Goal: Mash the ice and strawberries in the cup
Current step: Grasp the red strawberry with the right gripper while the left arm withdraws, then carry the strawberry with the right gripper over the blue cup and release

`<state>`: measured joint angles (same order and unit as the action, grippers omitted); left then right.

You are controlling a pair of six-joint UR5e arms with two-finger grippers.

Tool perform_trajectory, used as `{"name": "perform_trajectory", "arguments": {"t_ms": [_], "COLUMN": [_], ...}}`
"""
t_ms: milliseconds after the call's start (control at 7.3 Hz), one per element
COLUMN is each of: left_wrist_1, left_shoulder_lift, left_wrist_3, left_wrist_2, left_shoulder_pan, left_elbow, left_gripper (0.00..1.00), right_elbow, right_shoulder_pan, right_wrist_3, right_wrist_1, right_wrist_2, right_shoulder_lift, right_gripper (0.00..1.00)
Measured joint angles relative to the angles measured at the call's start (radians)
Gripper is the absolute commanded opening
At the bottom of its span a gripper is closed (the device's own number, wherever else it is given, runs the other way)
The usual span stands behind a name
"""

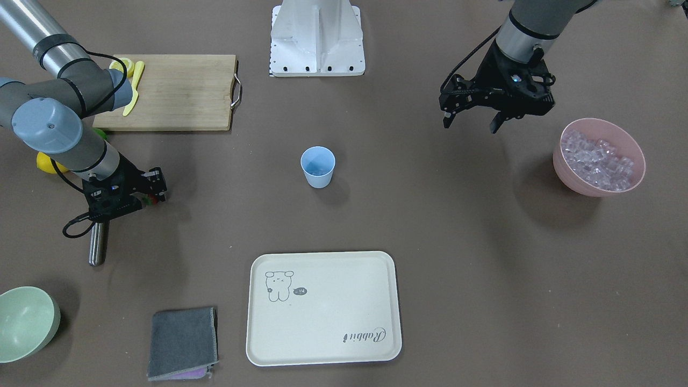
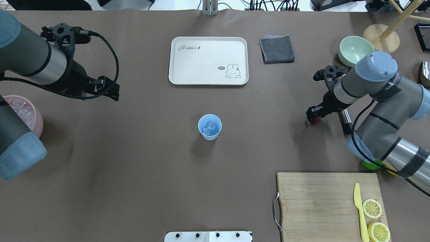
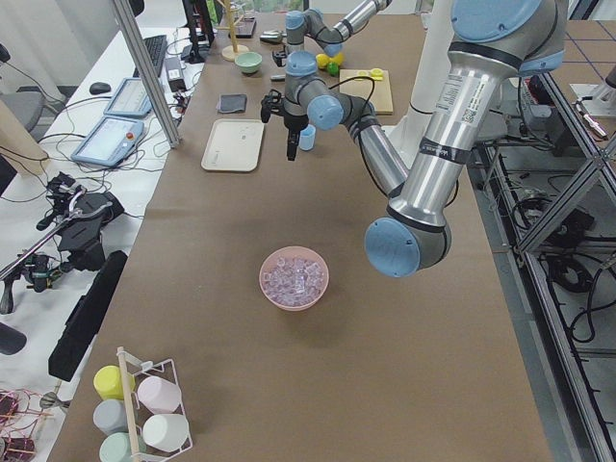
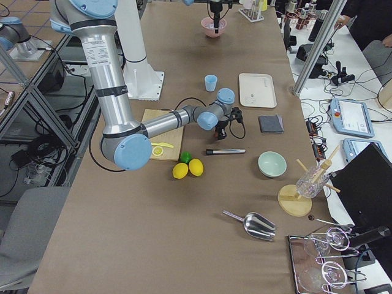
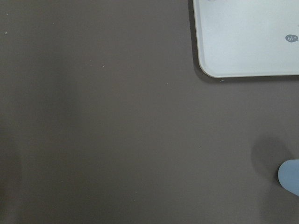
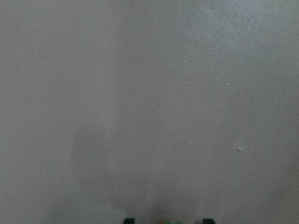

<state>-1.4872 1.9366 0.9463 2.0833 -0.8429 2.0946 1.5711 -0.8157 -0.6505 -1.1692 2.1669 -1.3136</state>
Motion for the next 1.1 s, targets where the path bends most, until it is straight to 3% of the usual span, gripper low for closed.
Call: {"name": "perform_trajectory", "arguments": {"t_ms": [274, 548, 1096], "left_wrist_1": [0.011, 0.022, 0.02], "left_shoulder_lift": [-0.017, -0.103, -0.274], "left_wrist_3": [-0.062, -0.251, -0.596], "left_wrist_2": [0.03, 0.105, 0.143], "left_shoulder_pan": [-0.052, -0.185, -0.379], "left_elbow": [-0.002, -0.005, -0.067], "left_gripper": [0.97, 0.97, 0.97], "right_elbow": [0.002, 0.038, 0.056], "right_shoulder_pan": [0.0, -0.002, 0.075], "right_wrist_3": [-0.006, -0.068, -0.398], "right_wrist_1": [0.0, -0.008, -0.065], "right_wrist_2": [0.006, 0.021, -0.025], "right_shoulder_lift": [0.01, 0.056, 0.309], "right_gripper": [0.0, 0.0, 0.0]}}
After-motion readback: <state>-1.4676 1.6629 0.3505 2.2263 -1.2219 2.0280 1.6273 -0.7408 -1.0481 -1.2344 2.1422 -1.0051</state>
